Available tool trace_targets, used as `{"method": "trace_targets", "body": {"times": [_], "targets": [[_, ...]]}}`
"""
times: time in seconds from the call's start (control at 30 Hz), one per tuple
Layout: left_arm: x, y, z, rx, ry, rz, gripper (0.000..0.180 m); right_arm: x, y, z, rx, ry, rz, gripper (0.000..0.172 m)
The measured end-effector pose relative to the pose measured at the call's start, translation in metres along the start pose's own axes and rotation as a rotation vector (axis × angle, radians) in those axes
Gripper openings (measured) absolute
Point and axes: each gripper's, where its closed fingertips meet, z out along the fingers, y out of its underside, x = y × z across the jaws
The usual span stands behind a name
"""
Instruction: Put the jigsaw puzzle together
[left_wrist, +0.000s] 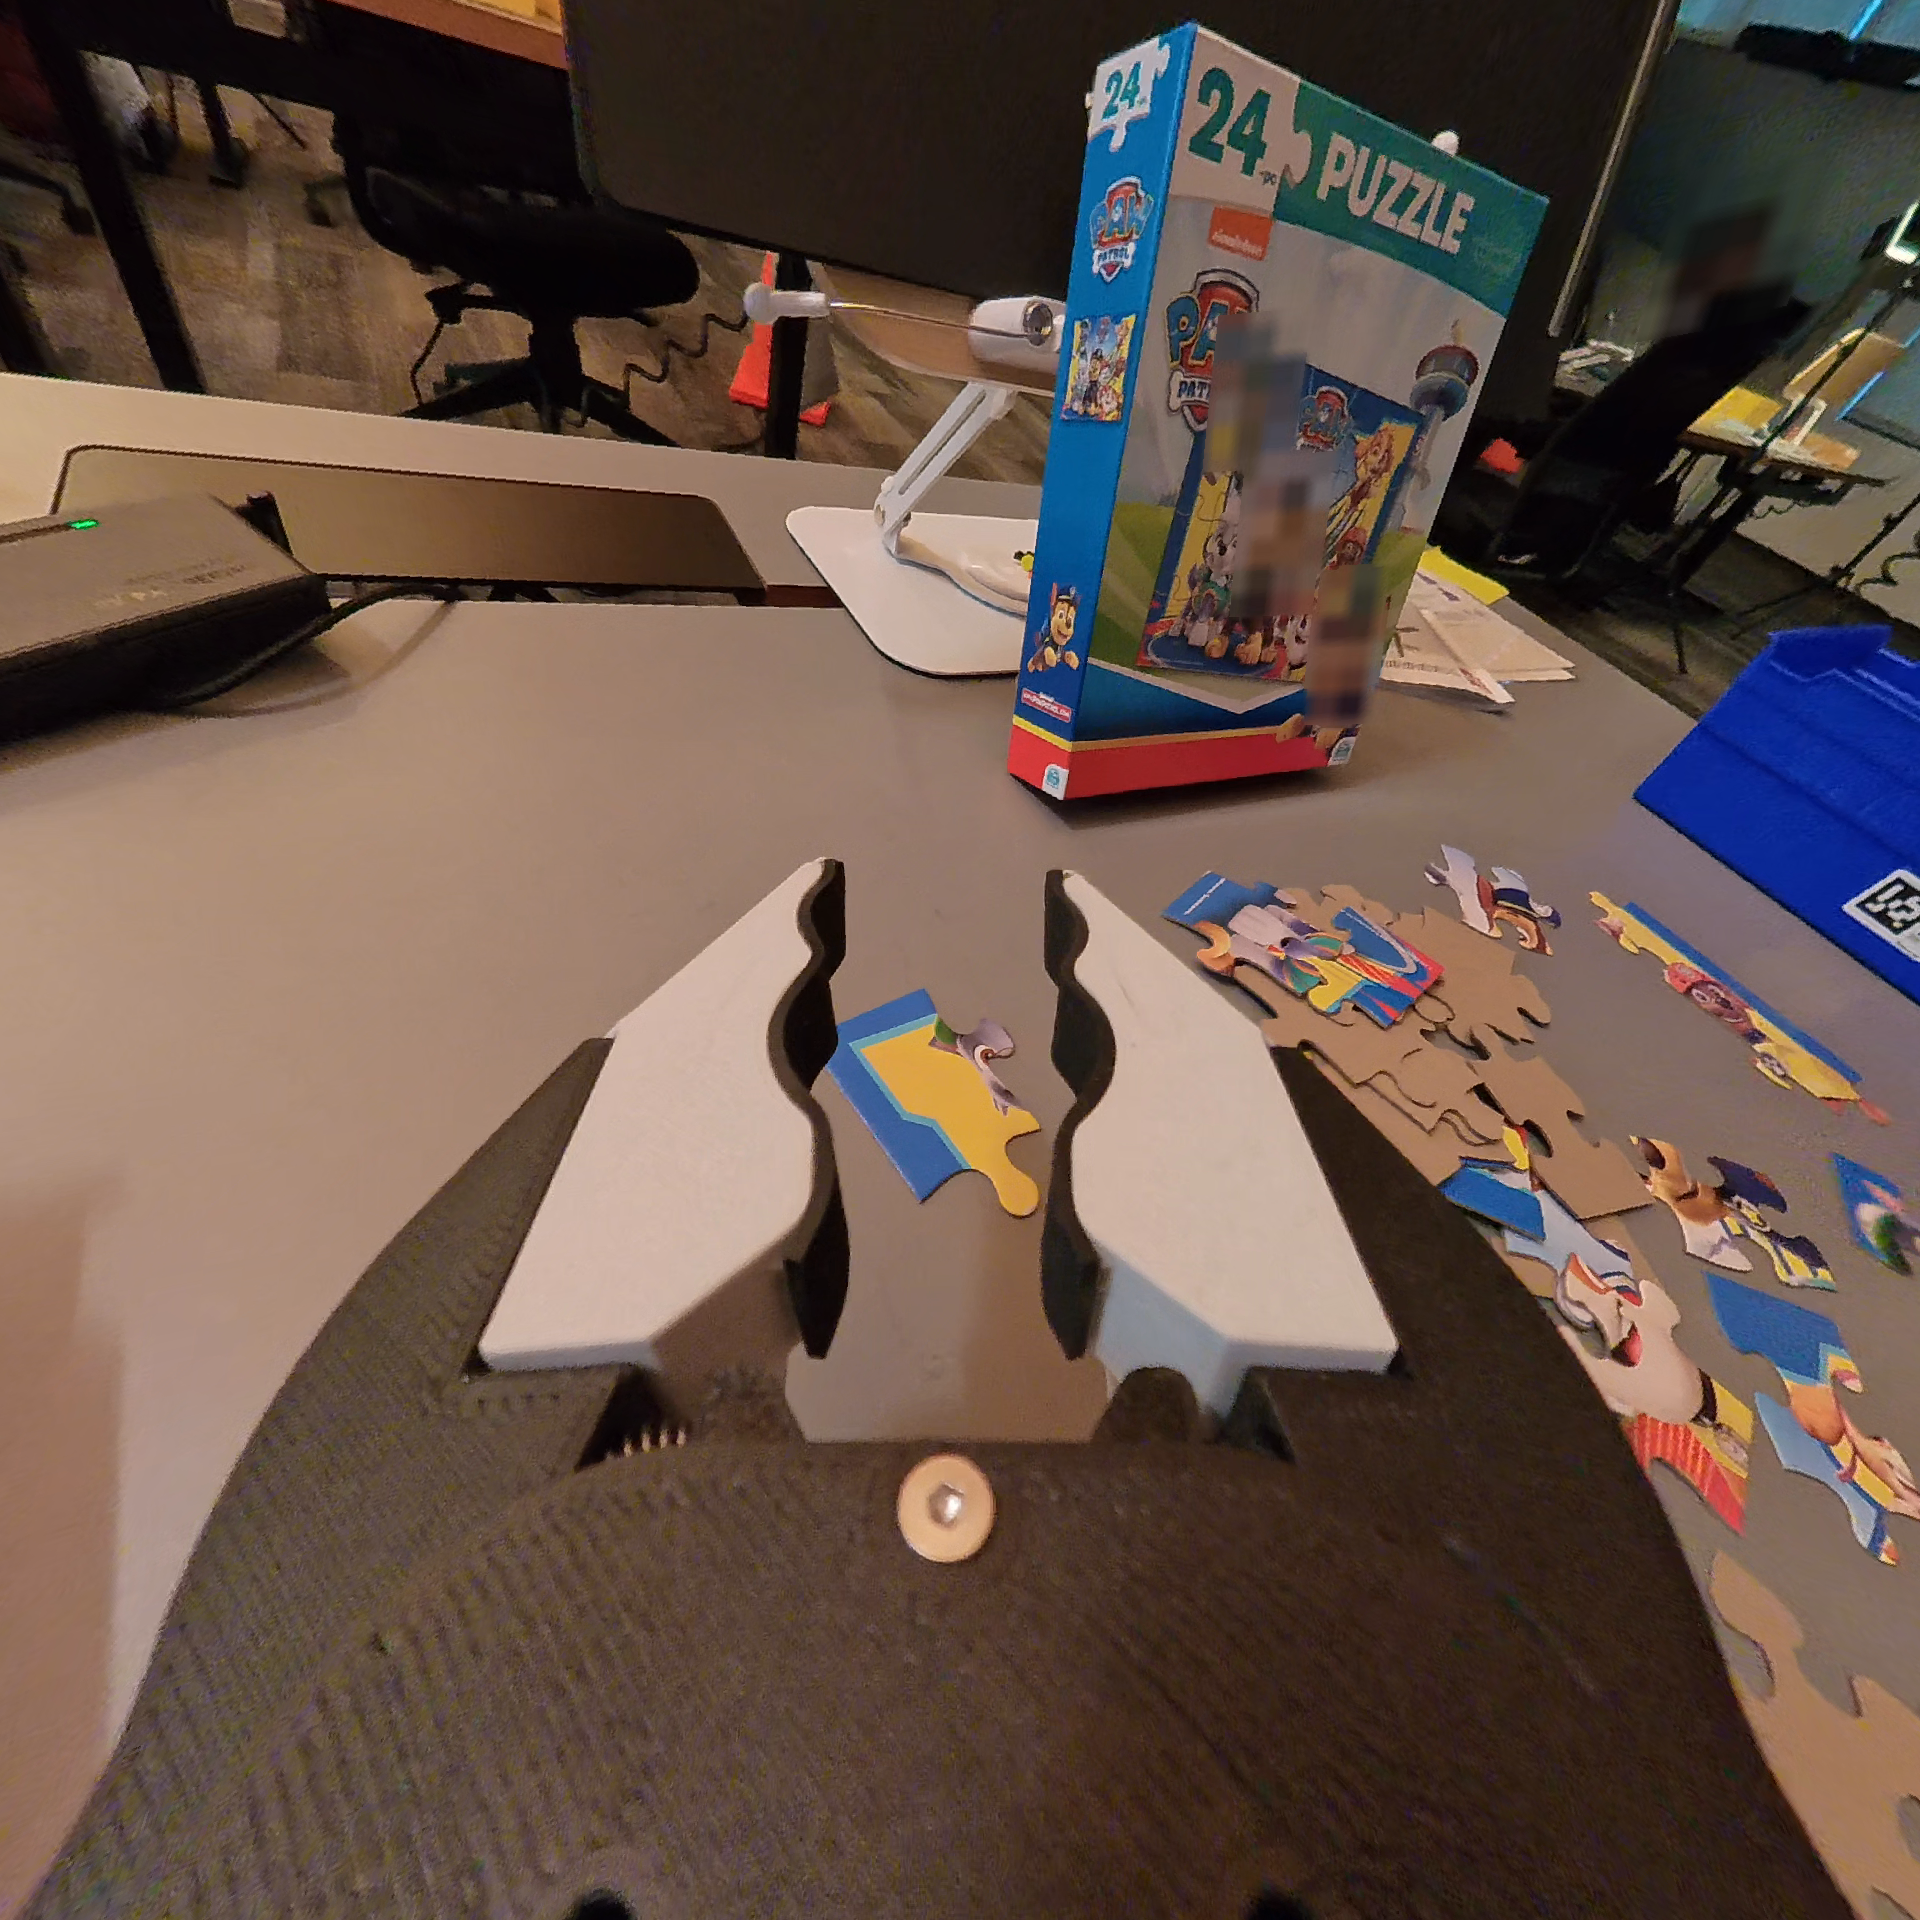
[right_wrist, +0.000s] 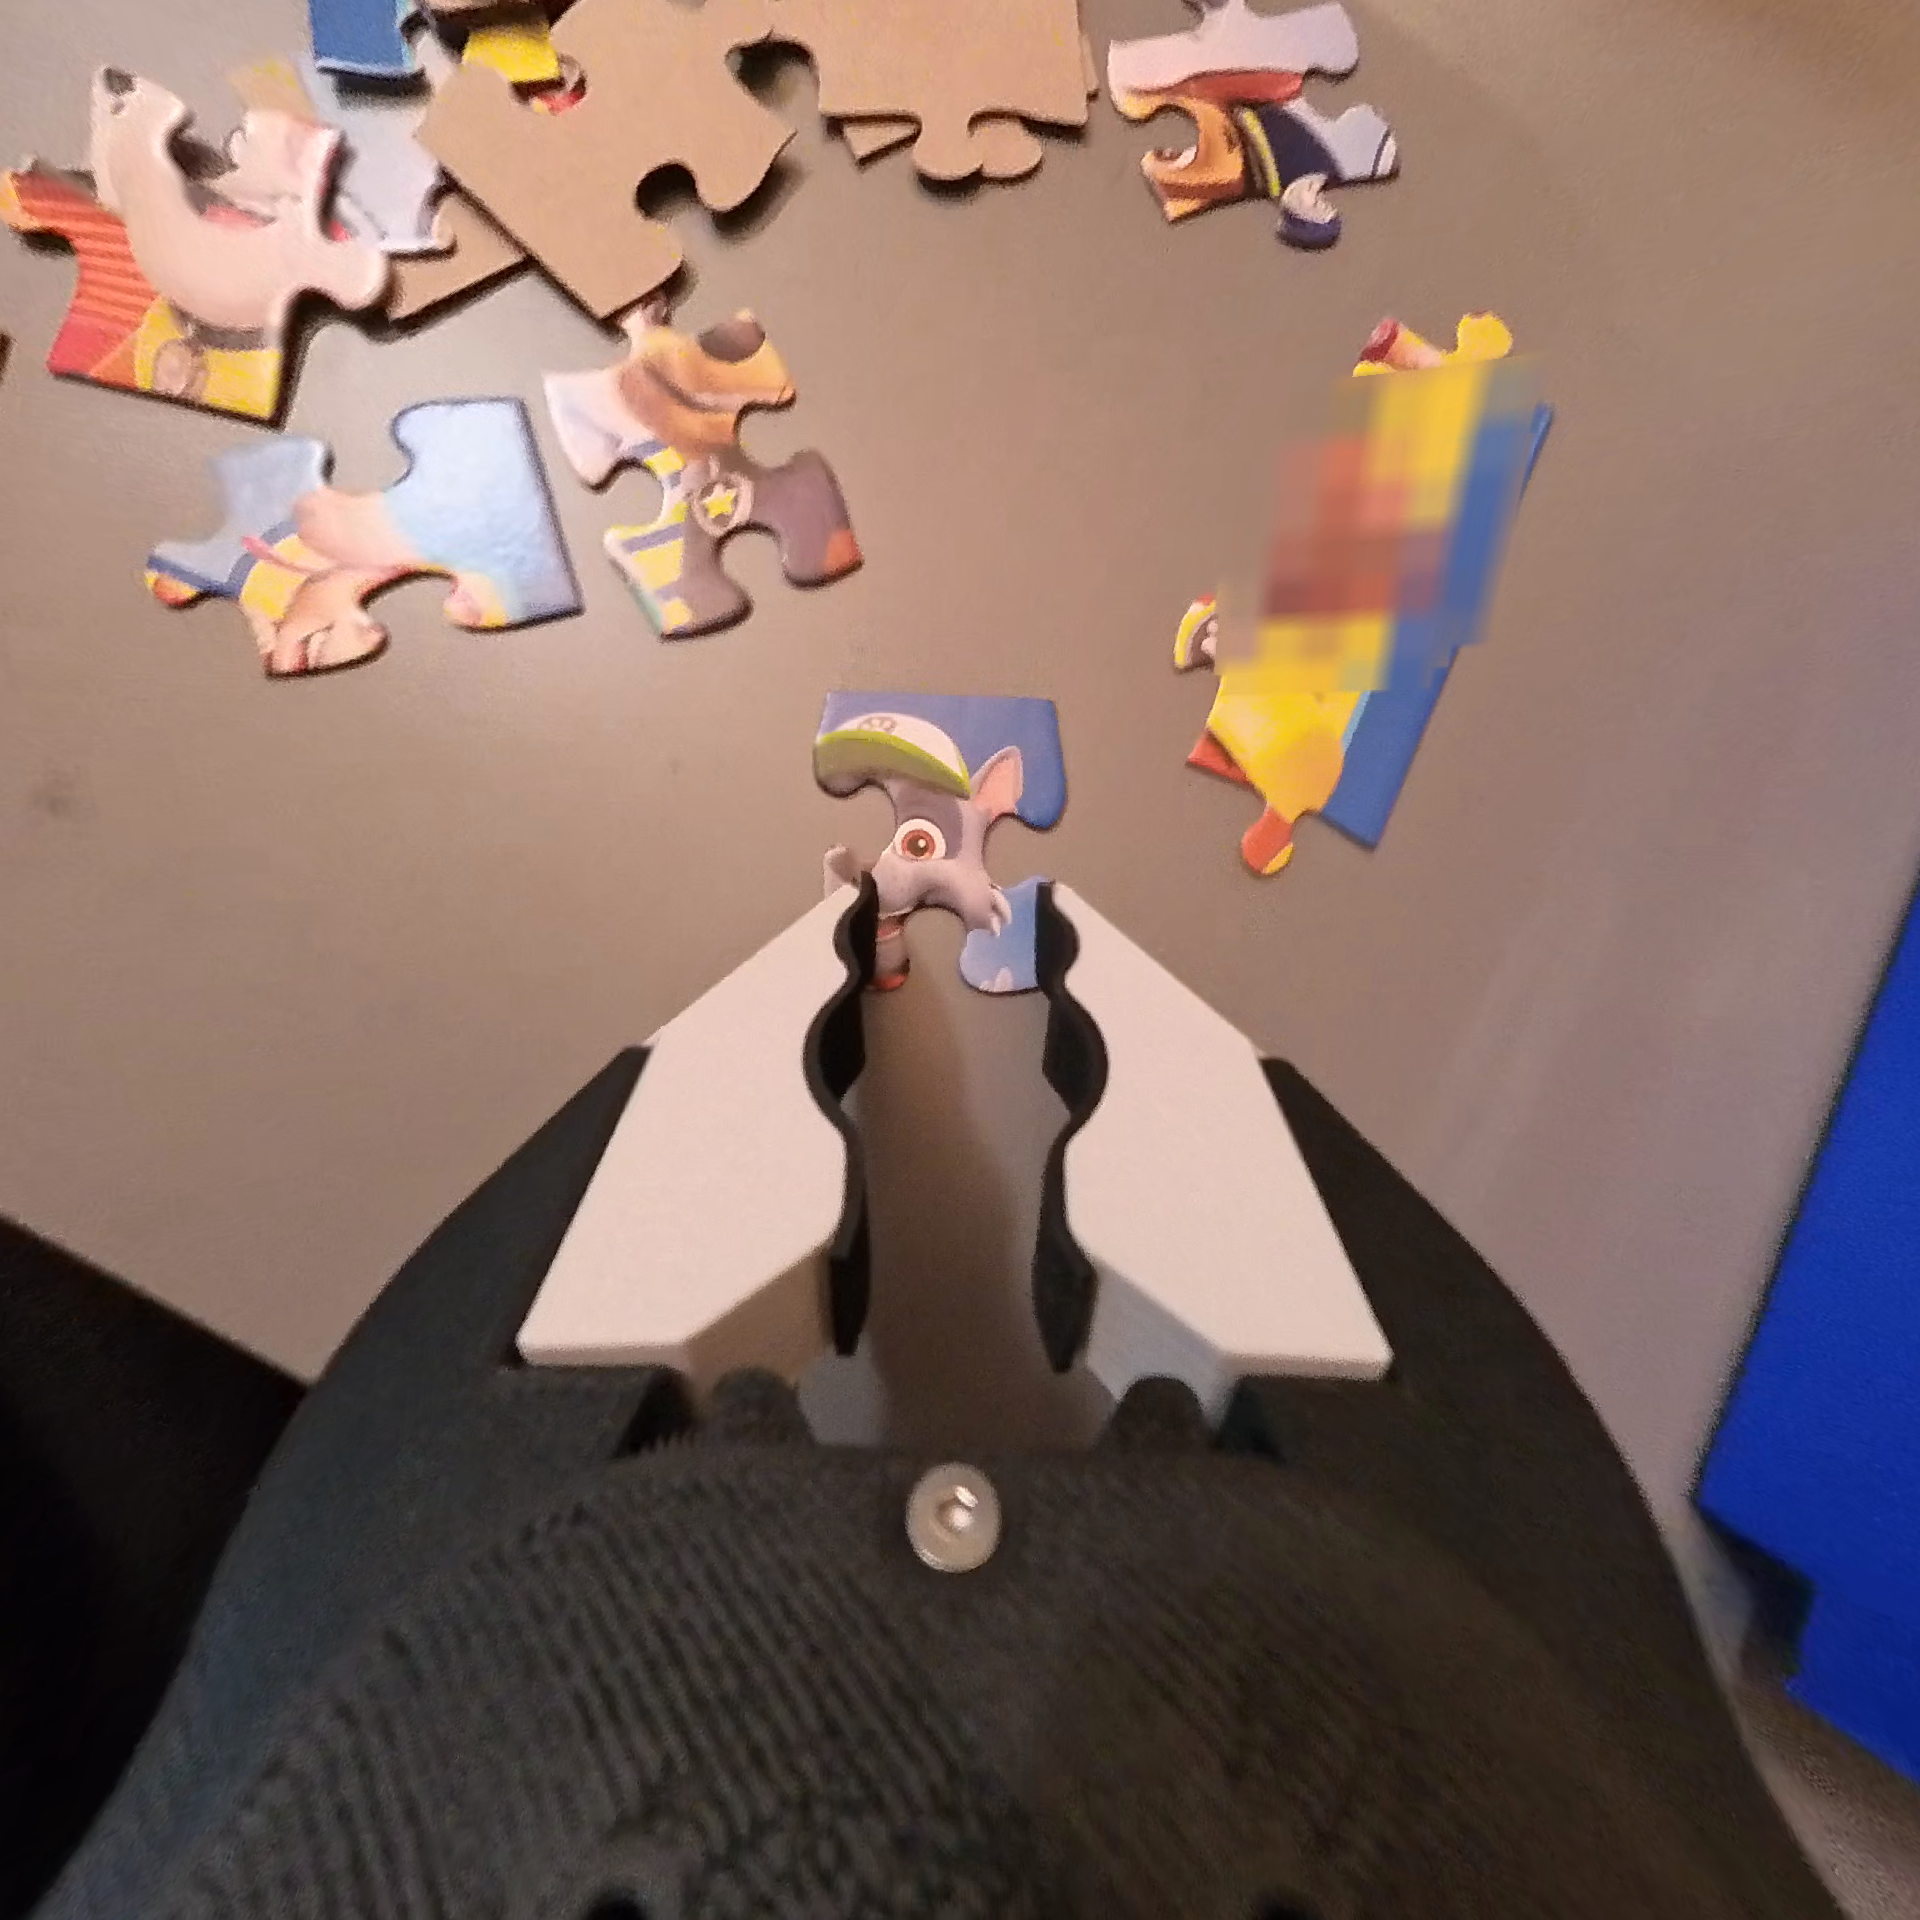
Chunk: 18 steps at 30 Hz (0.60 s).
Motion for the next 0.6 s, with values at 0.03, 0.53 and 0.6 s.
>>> {"method": "trace_targets", "body": {"times": [0.03, 0.53, 0.6], "targets": [[0.0, 0.001, 0.0, -0.002, -0.005, 0.008, 0.036, -0.005, 0.004, -0.003, -0.009, -0.011, 0.01, 0.028], [0.011, 0.0, 0.002, 0.018, 0.021, 0.018, 0.035, -0.08, 0.021, -0.046, 0.108, -0.239, -0.228, 0.043], [0.01, -0.001, 0.001, 0.022, 0.026, 0.01, 0.035, -0.087, 0.023, -0.051, 0.137, -0.314, -0.226, 0.049]]}}
